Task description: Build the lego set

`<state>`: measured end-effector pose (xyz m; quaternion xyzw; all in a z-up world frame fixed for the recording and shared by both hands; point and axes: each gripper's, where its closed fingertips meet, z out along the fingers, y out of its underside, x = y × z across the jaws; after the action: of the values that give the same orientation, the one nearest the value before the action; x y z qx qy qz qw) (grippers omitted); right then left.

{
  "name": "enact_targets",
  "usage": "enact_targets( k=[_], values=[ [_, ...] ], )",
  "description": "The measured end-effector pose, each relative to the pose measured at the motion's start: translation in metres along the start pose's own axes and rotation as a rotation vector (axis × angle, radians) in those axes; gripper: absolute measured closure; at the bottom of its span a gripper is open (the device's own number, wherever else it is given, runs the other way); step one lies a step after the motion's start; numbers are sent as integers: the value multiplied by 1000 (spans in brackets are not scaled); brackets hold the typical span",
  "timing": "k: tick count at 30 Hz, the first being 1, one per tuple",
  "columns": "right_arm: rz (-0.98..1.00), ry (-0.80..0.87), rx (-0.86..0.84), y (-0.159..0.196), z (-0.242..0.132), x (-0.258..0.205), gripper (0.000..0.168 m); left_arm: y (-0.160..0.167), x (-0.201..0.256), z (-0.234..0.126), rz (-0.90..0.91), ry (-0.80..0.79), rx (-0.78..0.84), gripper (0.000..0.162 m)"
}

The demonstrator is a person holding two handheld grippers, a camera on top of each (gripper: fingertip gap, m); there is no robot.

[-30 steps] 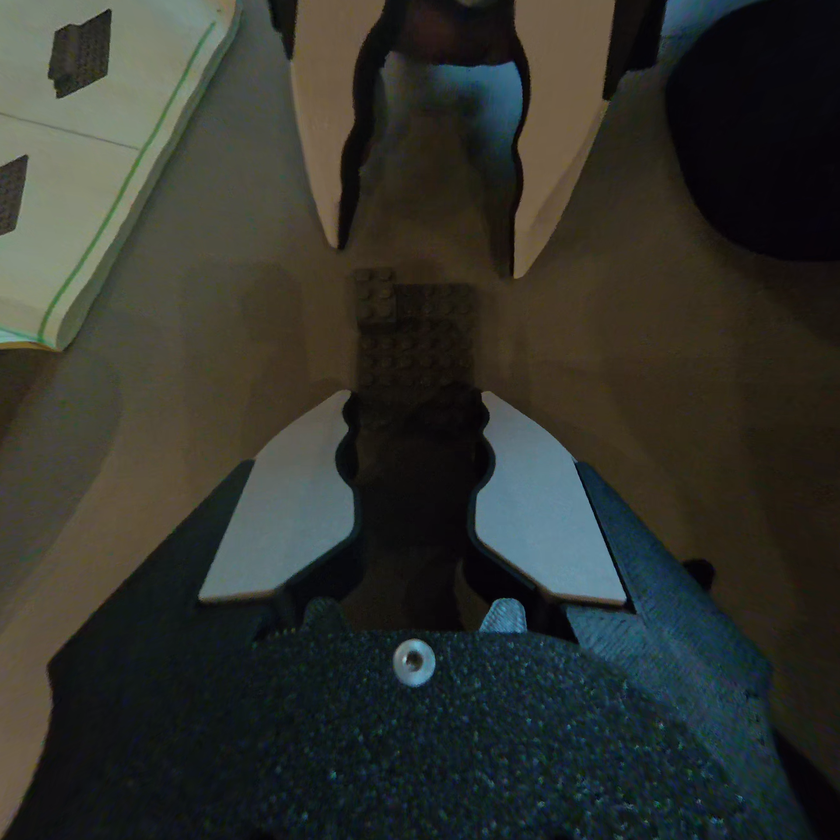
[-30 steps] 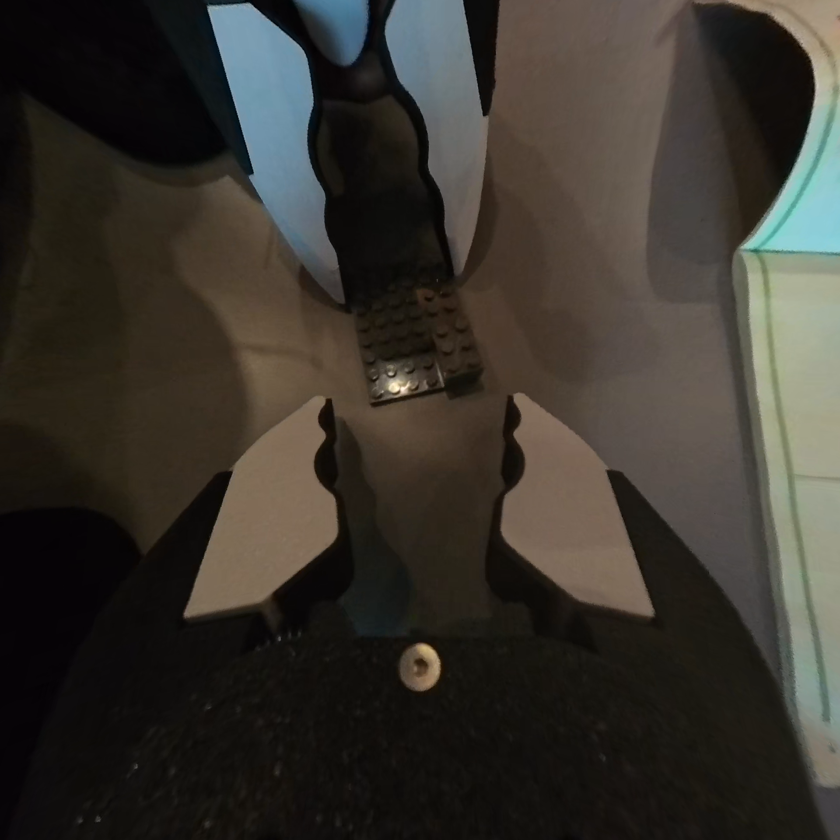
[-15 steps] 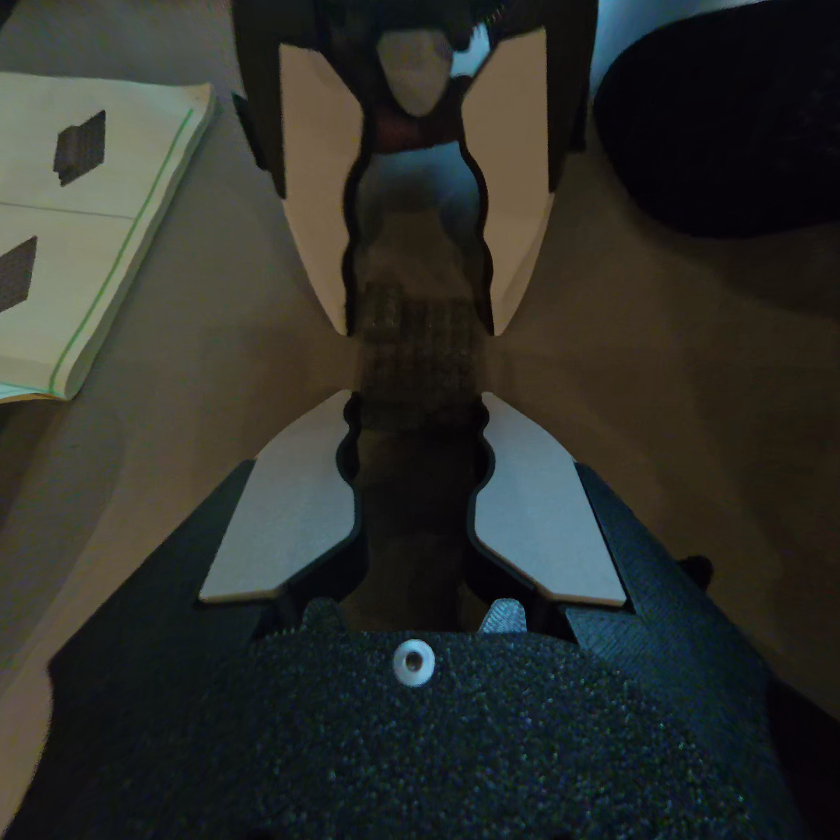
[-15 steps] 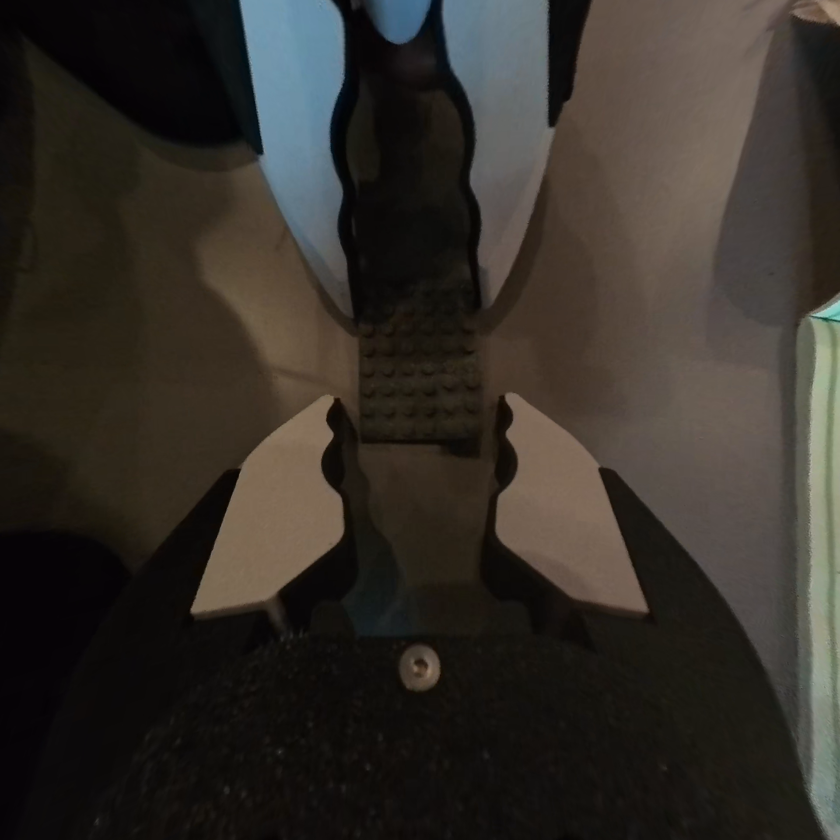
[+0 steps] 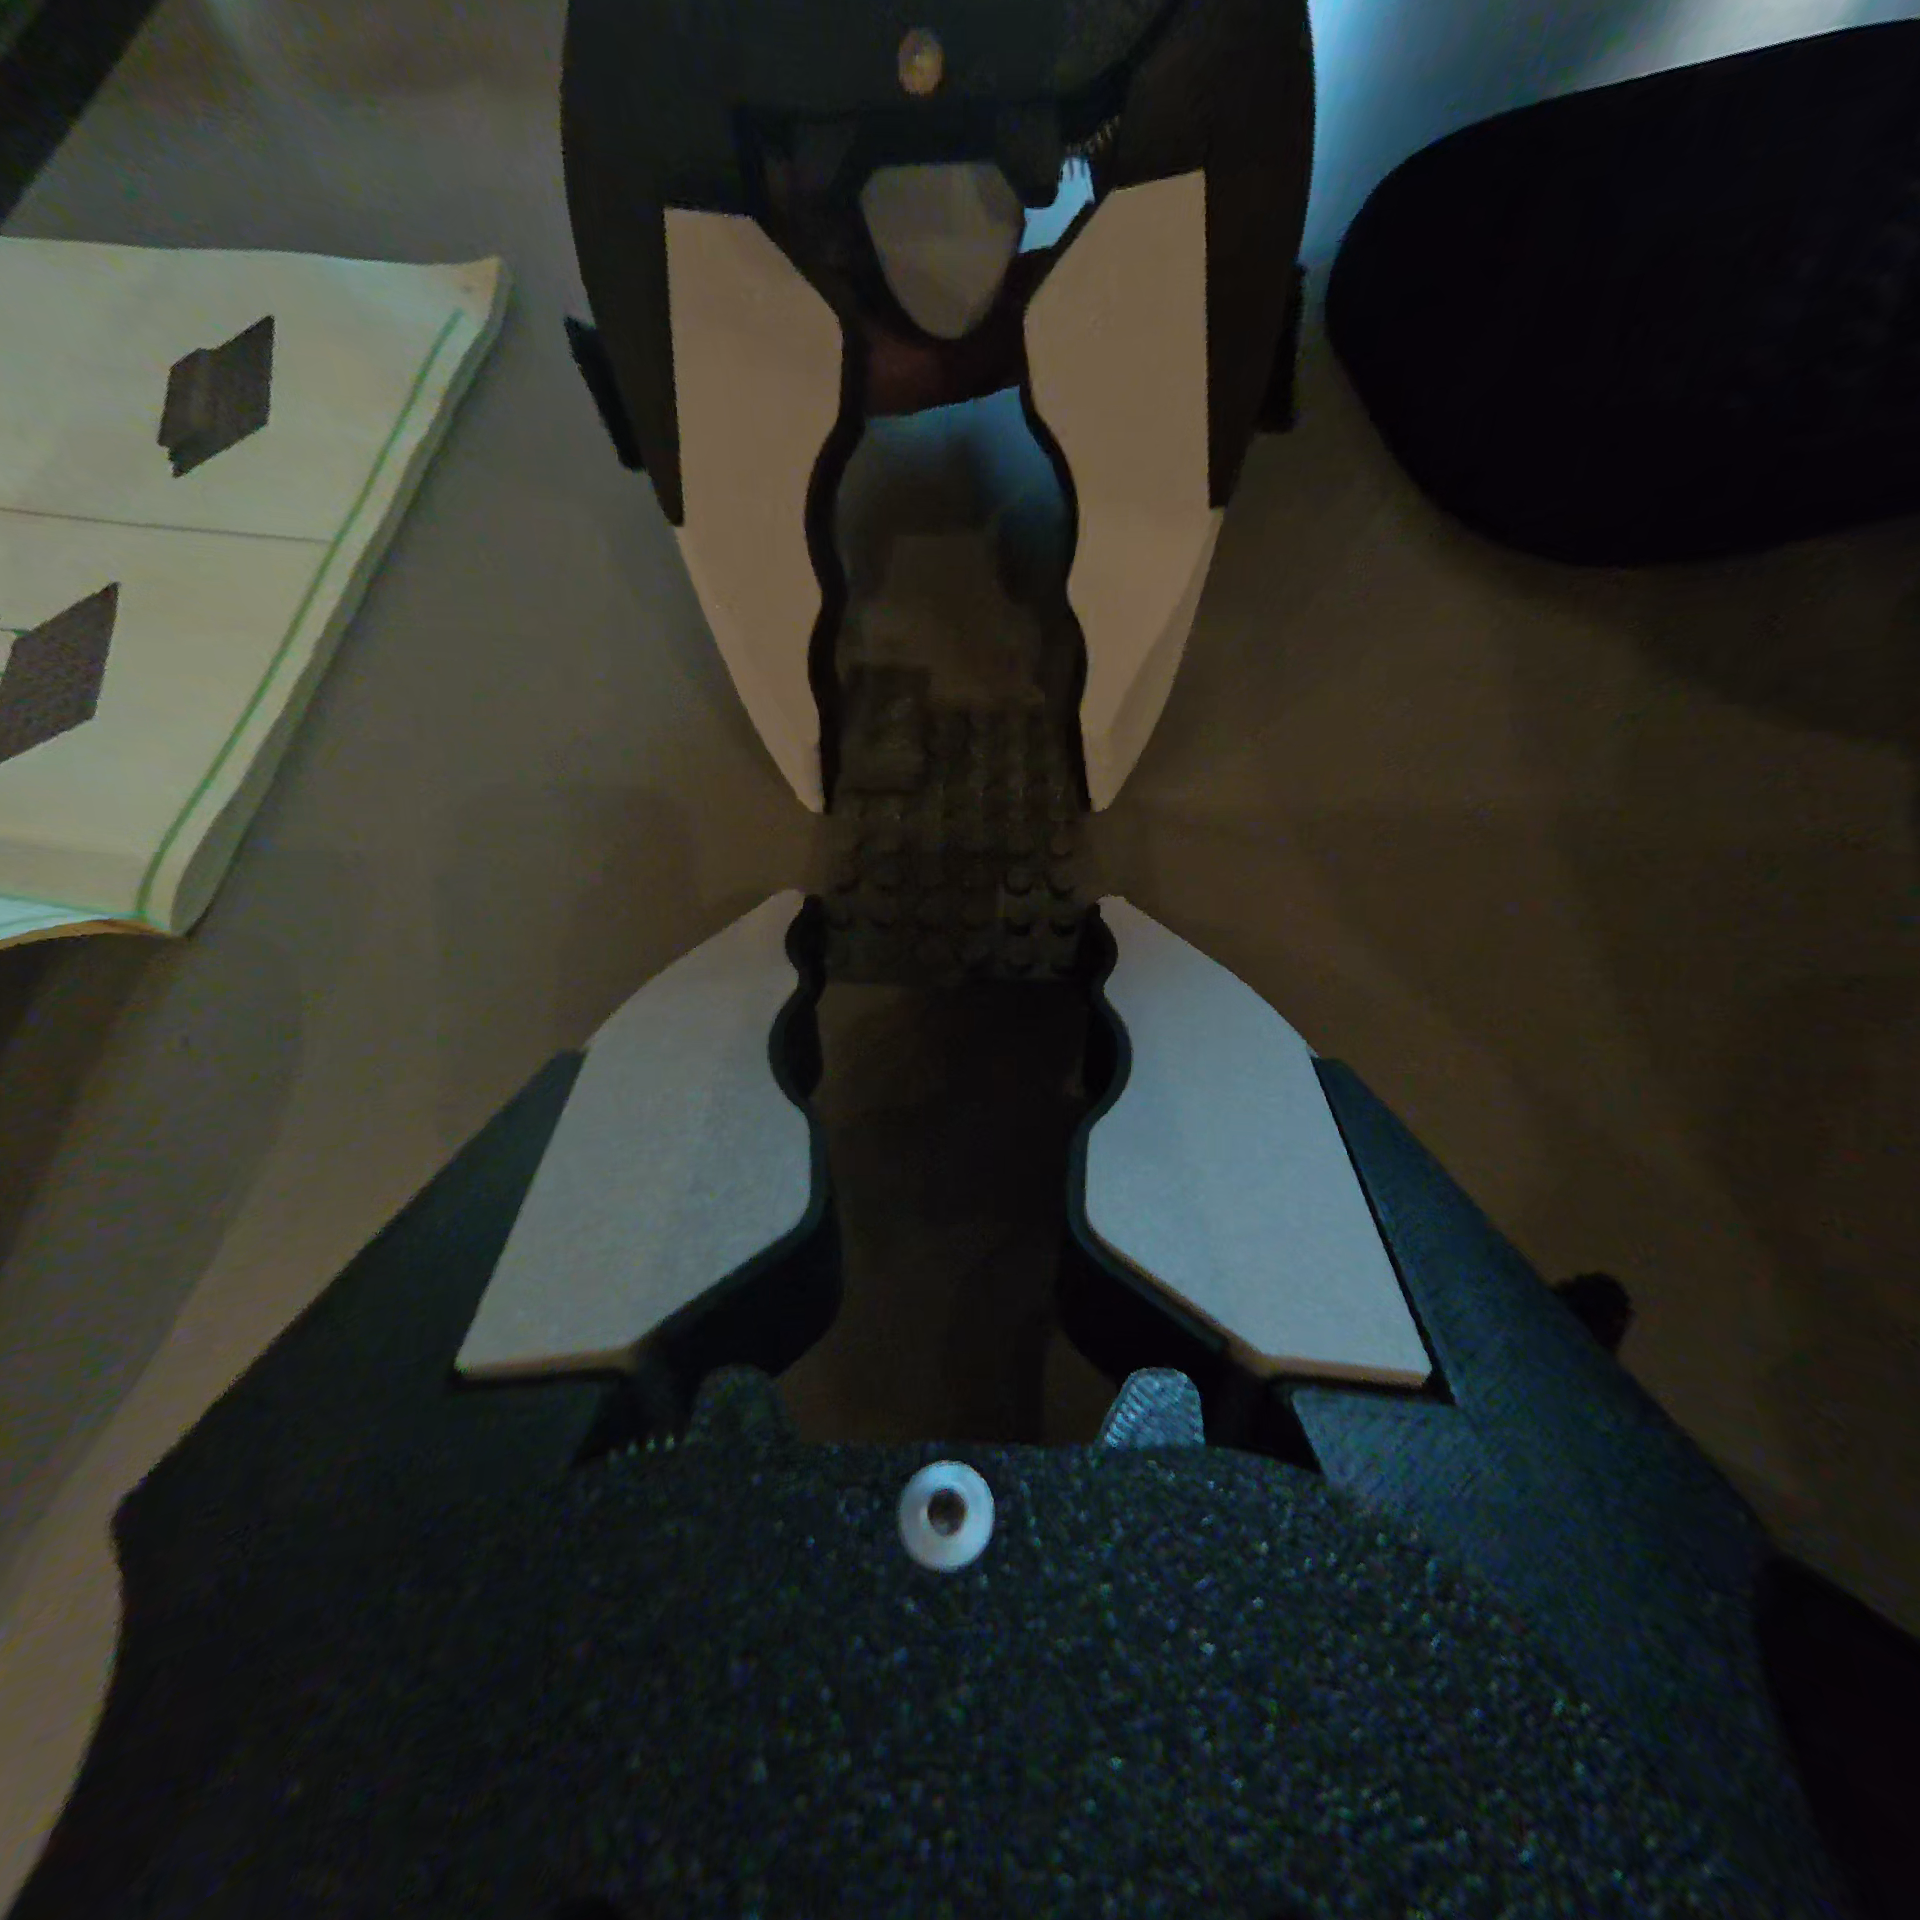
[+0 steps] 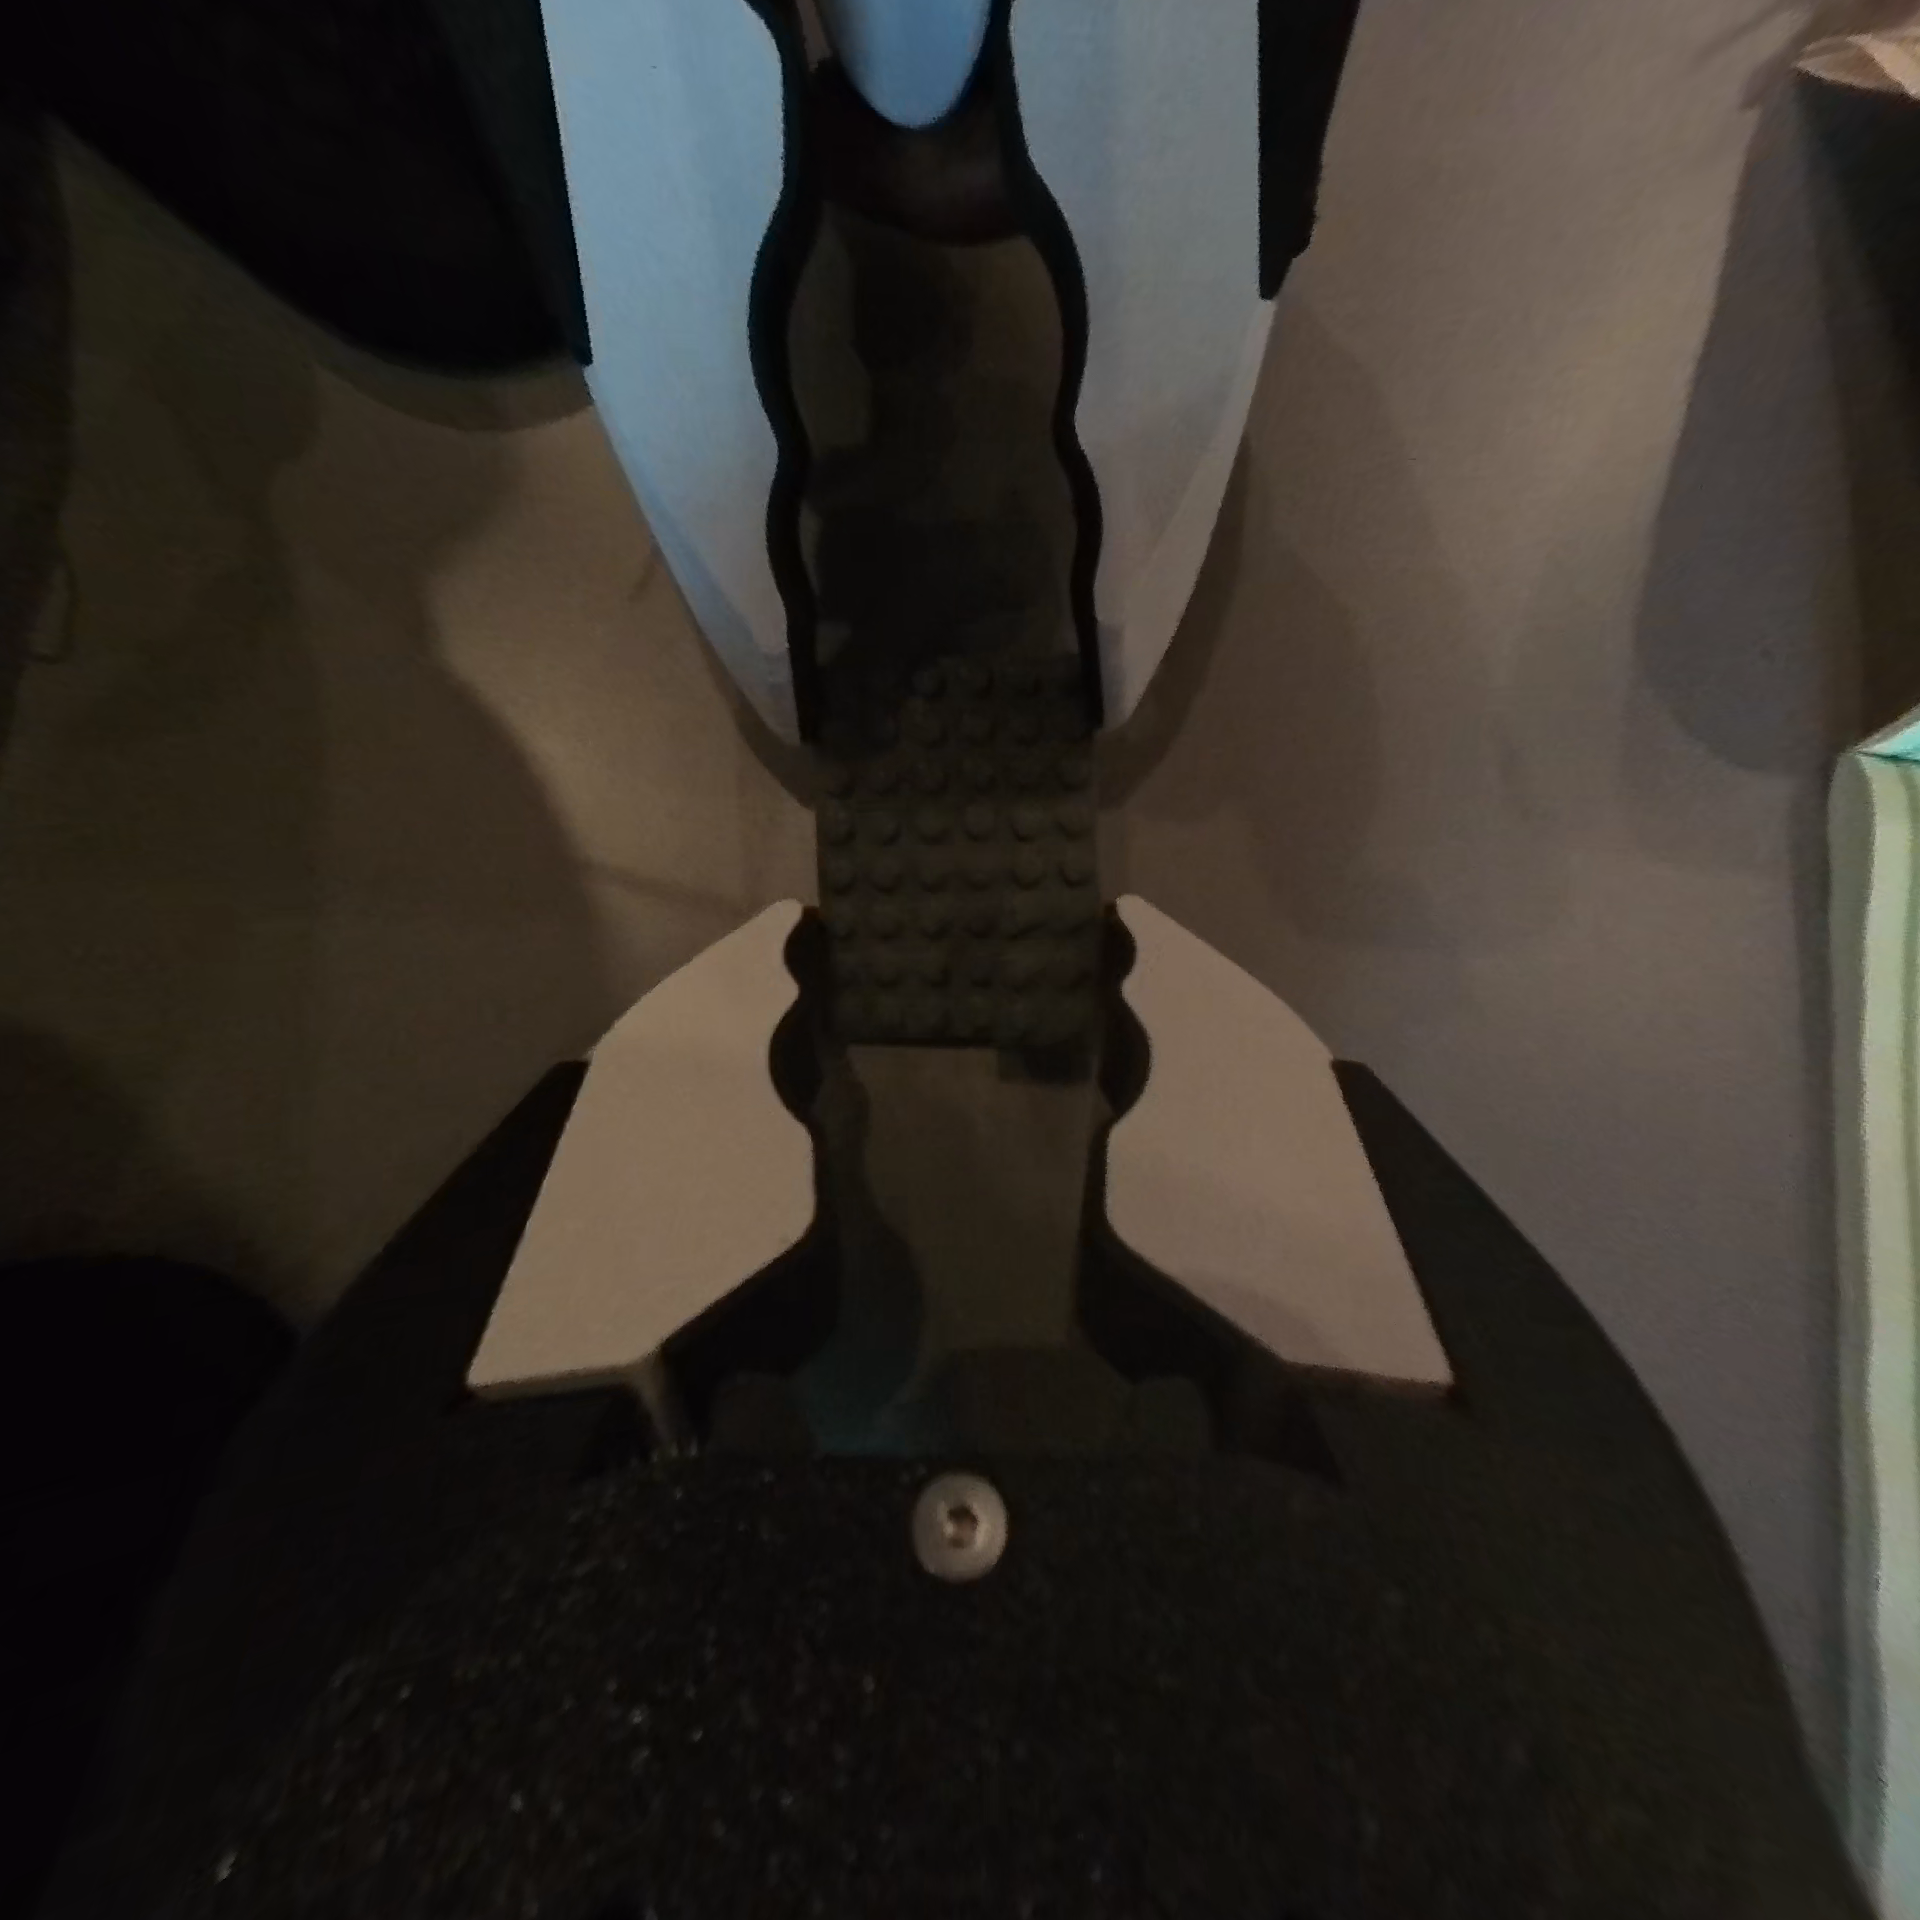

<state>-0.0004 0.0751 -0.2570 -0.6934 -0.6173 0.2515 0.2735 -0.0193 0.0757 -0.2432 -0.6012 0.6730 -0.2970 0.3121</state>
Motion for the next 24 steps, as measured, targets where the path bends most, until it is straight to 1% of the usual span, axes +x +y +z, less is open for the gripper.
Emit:
enact_targets(
  k=[11, 15, 17, 20, 22, 24],
  values=[
    [-6, -7, -61, -1, -4, 0, 118, 1, 0, 1, -31, 18, 9, 113],
    [-2, -12, -72, -3, -13, 2, 118, -5, 2, -5, -78, 40, 43, 103],
    [1, -4, -65, -5, -20, 3, 118, -10, 2, -11, -127, 60, 83, 99],
    [0, 22, -49, -11, -35, 4, 118, -20, 0, -21, -223, 82, 170, 99],
    [-11, 48, -40, -17, -44, 5, 118, -28, -2, -27, -323, 102, 233, 103],
    [-30, 69, -32, -24, -52, 3, 118, -38, -1, -32, -449, 158, 303, 104]
  ],
)
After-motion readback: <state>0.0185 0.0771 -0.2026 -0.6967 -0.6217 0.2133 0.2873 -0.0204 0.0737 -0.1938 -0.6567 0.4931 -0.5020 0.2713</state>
